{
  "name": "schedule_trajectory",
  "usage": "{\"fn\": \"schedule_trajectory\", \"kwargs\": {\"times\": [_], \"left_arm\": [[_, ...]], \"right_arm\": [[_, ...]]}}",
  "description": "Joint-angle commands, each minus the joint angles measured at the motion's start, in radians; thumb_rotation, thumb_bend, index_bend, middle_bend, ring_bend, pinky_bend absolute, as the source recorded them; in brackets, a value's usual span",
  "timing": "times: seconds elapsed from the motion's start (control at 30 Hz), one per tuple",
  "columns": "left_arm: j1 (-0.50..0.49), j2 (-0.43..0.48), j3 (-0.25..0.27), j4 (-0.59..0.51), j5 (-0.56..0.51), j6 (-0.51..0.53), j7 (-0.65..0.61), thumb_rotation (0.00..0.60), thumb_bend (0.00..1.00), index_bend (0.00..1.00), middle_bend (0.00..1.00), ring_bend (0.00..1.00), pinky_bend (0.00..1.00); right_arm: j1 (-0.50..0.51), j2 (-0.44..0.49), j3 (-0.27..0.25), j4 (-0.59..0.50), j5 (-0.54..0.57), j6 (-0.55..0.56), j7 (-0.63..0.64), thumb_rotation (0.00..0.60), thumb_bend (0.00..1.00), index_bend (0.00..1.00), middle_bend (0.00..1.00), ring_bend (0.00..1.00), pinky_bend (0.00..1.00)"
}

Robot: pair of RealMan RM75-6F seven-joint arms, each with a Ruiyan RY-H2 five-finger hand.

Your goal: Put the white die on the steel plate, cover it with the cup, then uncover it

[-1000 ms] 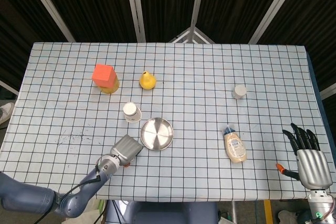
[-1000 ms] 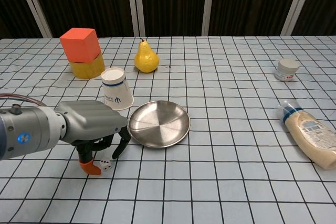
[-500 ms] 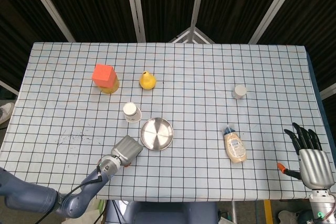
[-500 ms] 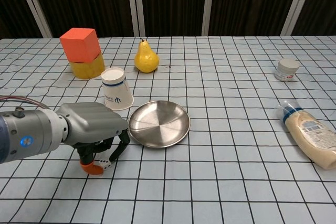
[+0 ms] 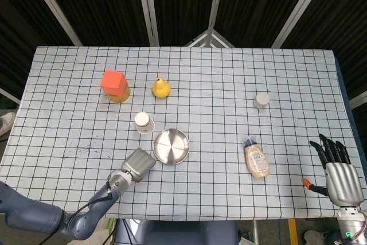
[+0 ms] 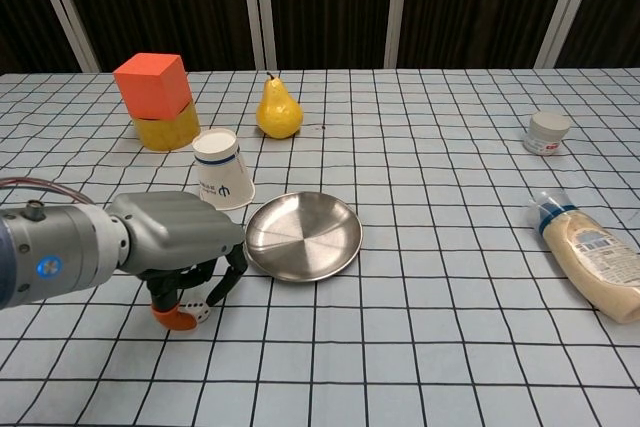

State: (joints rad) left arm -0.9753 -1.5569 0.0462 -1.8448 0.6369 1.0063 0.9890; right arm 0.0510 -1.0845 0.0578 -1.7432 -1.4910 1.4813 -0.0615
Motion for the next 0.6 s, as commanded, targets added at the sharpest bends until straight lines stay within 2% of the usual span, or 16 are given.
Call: {"fn": "schedule_trajectory", "kwargs": {"times": [0.03, 0.13, 0.33, 0.5, 0.6], "left_arm": [[-0.003, 0.005, -0.008, -0.01, -0.001, 0.005, -0.007, 0.6, 0.46, 0.57, 0.87, 0.79, 0.75], [-0.009, 0.016, -0.03, -0.031, 0.001, 0.016, -0.019, 0.6, 0.46, 0.57, 0.87, 0.79, 0.75], [-0.042, 0.032, -0.122, -0.065, -0.013, 0.058, -0.033, 0.6, 0.45, 0.57, 0.87, 0.79, 0.75], [-0.093, -0.001, -0.171, -0.026, -0.098, 0.081, 0.006, 0.6, 0.45, 0.57, 0.87, 0.79, 0.75], [-0.125, -0.049, -0.201, 0.036, -0.156, 0.075, 0.013, 0.6, 0.45, 0.57, 0.87, 0.79, 0.75]], "right_arm": [[0.0, 0.0, 0.0, 0.0, 0.0, 0.0, 0.0, 0.6, 0.14, 0.17, 0.03, 0.09, 0.0], [0.001, 0.0, 0.0, 0.0, -0.001, -0.001, 0.001, 0.6, 0.14, 0.17, 0.03, 0.09, 0.0], [0.001, 0.002, 0.001, -0.001, 0.001, -0.001, 0.005, 0.6, 0.14, 0.17, 0.03, 0.09, 0.0], [0.002, 0.004, 0.001, 0.0, 0.002, -0.004, 0.011, 0.6, 0.14, 0.17, 0.03, 0.09, 0.0], [0.003, 0.004, 0.001, 0.002, 0.003, -0.006, 0.017, 0.6, 0.14, 0.17, 0.03, 0.09, 0.0]]}}
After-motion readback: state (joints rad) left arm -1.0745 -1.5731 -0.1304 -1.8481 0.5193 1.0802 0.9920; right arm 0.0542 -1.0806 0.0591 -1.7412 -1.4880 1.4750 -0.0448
